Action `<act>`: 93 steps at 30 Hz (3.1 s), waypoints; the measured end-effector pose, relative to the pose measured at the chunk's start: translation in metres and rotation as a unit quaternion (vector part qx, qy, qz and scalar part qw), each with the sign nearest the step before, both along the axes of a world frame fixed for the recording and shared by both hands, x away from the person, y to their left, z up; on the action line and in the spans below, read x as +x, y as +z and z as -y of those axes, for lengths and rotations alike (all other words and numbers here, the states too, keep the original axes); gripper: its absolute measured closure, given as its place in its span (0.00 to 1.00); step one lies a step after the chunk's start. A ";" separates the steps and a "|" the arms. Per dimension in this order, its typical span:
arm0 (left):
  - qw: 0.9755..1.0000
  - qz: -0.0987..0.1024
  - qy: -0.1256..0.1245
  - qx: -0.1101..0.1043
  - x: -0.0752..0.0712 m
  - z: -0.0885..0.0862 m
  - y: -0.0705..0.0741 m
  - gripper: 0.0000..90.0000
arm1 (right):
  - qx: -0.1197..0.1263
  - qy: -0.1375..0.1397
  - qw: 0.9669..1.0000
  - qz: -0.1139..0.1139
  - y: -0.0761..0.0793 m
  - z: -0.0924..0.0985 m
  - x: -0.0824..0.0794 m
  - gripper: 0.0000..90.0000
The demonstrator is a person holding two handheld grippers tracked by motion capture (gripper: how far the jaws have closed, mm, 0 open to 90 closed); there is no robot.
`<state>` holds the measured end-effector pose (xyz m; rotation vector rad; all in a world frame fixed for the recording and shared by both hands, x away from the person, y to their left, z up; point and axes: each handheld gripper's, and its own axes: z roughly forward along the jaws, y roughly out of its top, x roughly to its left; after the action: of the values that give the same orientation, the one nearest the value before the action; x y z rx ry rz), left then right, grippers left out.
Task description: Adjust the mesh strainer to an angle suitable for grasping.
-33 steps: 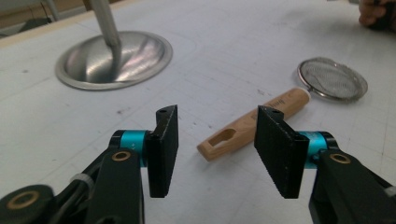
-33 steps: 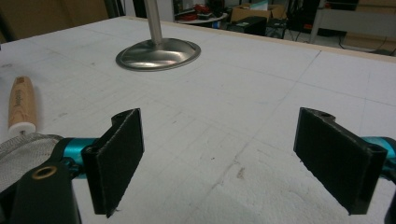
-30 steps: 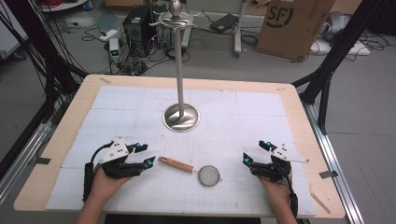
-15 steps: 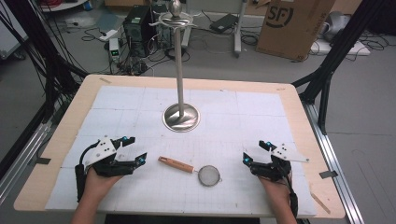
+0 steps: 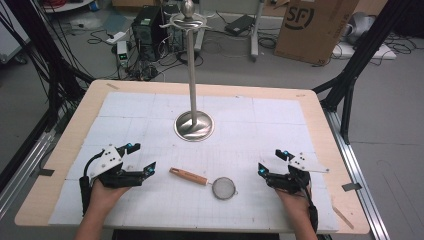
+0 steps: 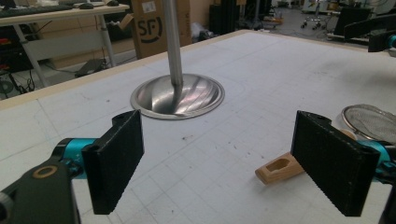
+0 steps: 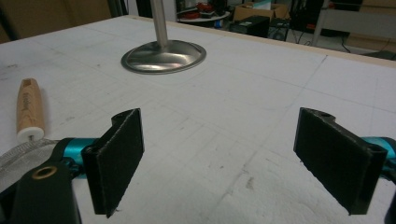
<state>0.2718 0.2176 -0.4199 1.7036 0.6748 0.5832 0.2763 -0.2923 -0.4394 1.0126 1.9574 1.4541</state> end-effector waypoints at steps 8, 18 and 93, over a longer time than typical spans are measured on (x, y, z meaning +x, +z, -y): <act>1.000 0.000 0.002 -0.007 0.000 -0.002 0.001 0.18 | -0.010 0.035 0.999 -0.005 0.009 -0.024 0.001 0.17; 1.000 -0.004 -0.005 -0.010 0.000 -0.002 0.003 0.17 | -0.034 0.089 0.995 -0.020 0.017 -0.057 0.007 0.17; 1.000 -0.006 -0.007 -0.003 0.000 0.003 0.002 0.18 | -0.289 0.288 0.892 -0.197 0.017 -0.187 0.032 0.67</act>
<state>0.2722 0.2147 -0.4183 1.7074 0.6713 0.5605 0.3079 -0.1054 -0.4223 0.4861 2.9228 0.8186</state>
